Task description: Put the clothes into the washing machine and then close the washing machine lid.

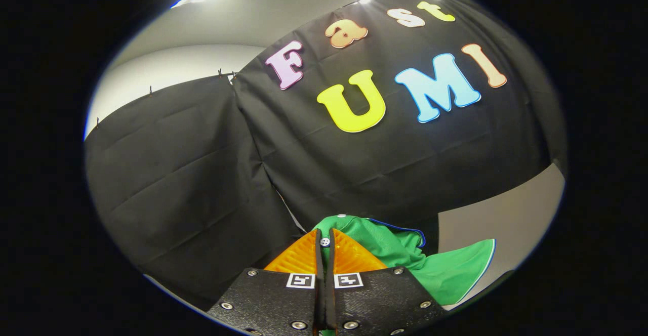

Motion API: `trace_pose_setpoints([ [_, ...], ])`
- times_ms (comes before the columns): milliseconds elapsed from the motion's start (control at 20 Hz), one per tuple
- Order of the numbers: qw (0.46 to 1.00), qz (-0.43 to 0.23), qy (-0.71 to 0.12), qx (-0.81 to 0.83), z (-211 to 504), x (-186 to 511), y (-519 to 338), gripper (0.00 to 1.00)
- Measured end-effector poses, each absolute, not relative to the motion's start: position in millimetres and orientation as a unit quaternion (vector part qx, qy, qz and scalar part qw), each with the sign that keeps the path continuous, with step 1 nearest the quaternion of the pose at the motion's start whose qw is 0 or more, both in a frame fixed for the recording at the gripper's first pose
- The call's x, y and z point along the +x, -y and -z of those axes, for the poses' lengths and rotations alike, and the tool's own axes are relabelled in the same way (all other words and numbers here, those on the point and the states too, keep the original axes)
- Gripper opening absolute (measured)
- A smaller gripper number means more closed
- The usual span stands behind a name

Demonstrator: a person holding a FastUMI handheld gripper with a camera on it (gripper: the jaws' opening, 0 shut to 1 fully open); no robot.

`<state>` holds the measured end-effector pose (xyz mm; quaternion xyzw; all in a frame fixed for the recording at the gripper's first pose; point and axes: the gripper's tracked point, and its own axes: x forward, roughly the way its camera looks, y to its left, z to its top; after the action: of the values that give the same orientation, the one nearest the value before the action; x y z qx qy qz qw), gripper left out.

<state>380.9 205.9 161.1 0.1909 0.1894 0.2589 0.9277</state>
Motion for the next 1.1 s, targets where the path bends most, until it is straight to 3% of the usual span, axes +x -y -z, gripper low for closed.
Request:
trace_pose_setpoints([
  [500,0.920,-0.275,-0.204,0.189,-137.1,375.8,-270.5,0.00],
  [1100,0.916,-0.262,-0.263,0.152,-35.6,372.8,-316.8,0.00],
])
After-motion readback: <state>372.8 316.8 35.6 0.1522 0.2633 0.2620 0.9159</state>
